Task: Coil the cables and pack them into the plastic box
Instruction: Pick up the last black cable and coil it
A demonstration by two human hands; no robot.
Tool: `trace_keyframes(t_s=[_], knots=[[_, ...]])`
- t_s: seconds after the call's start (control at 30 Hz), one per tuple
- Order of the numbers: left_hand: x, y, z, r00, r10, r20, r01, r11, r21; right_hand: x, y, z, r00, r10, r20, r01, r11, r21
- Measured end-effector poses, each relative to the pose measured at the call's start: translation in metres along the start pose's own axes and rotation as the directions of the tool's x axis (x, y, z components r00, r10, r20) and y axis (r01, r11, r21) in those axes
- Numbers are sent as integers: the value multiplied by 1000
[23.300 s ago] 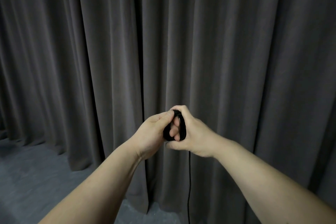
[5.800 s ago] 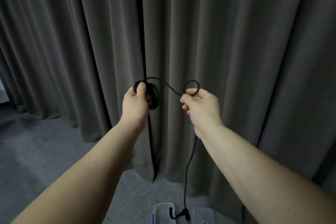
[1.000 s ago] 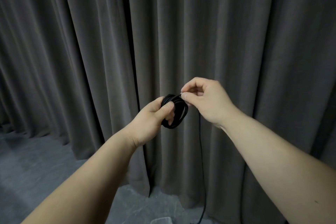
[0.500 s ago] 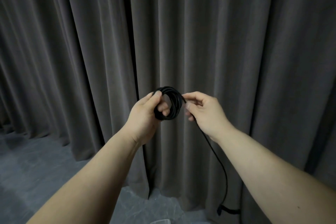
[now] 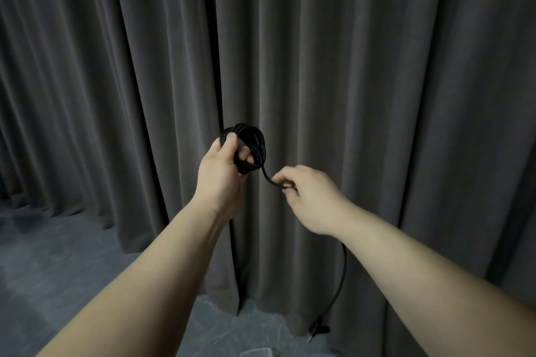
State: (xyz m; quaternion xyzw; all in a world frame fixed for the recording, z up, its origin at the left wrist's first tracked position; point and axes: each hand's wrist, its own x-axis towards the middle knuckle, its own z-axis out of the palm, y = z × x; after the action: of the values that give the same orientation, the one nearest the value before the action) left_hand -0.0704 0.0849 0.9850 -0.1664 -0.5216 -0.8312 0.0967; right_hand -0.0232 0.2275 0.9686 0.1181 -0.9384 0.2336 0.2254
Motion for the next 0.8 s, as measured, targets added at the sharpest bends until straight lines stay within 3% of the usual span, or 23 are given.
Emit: trace_keyframes(t_s=[0.13,0.27,0.37,0.5,0.67,0.8], knots=[[-2,-8,-7,990,119,70,-132,964,232,2,-12,-14,989,-75,124,75,997,7],[-4,-14,-11,985,57,164,-107,943,316,5,-26,-23,988,-156,-1,155,976,154],[-8,-14,-6,971,-42,235,-21,966,258,10,-27,-22,979,-115,-168,162,940,300],[-12,-10,-2,906,-134,402,55,978,201,14,-21,-25,950,24,-312,96,926,364],[-9,-7,-7,816,-170,553,0,956,294,15,-9,-28,936,128,-329,17,915,402],[-6,-13,-9,828,-153,540,-37,946,323,19,-1,-32,967,122,-223,16,848,530]])
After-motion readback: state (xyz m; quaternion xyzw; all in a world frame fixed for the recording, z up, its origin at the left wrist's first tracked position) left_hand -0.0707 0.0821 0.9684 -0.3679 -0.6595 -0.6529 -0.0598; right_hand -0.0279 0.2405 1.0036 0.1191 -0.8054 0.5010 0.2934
